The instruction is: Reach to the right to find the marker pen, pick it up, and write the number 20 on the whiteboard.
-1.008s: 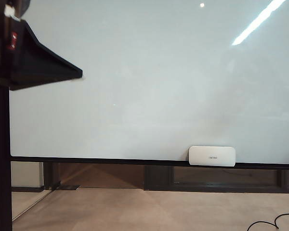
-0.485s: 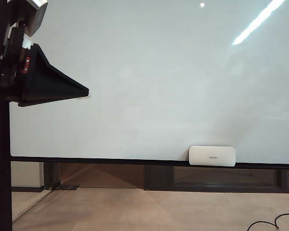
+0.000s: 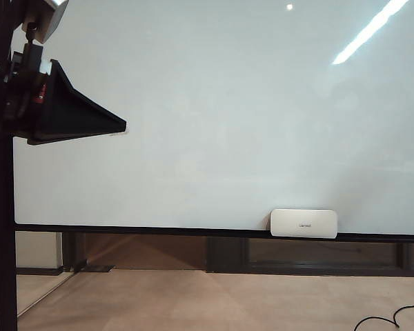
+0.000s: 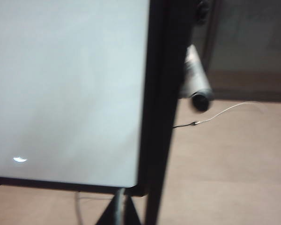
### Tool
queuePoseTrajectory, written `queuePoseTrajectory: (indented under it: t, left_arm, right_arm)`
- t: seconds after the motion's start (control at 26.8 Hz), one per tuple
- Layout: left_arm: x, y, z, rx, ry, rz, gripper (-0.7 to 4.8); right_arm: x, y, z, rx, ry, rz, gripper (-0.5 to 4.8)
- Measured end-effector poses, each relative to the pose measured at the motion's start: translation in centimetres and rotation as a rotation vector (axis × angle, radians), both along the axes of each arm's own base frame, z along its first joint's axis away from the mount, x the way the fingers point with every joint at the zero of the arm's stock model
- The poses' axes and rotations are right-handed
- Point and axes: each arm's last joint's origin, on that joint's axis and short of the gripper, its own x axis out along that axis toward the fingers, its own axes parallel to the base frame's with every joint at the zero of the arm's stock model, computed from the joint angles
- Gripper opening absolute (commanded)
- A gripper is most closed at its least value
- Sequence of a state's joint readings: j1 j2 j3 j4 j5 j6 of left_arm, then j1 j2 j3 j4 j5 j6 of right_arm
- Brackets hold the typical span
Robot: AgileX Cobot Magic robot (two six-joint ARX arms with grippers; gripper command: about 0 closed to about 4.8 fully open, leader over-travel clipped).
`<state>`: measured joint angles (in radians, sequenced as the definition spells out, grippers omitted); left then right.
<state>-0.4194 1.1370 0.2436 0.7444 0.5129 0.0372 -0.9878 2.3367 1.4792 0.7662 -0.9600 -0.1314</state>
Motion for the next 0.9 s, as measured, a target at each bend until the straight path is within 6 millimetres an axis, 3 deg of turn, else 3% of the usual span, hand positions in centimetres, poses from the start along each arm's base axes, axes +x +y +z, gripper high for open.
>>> queuePoseTrajectory:
  t: [0.26, 0.41, 0.63, 0.9]
  left_arm:
    - [0.1, 0.0, 0.0, 0.003, -0.001, 0.023, -0.05]
    - [0.1, 0.0, 0.0, 0.006, -0.005, 0.024, -0.05]
    - [0.1, 0.0, 0.0, 0.008, -0.008, 0.025, -0.05]
    - [0.1, 0.1, 0.0, 0.008, -0.004, 0.045, -0.05]
  right_arm:
    - [1.3, -2.1, -0.2, -0.039, -0.020, -0.023, 0.07]
    - [1.9, -3.0, -0.5, -0.025, -0.011, -0.021, 0.91]
    - [2.3, -3.6, -0.5, -0.058, -0.020, -0.024, 1.43]
    - [2.9, -4.4, -1.4, -0.102, -0.021, -0.036, 1.50]
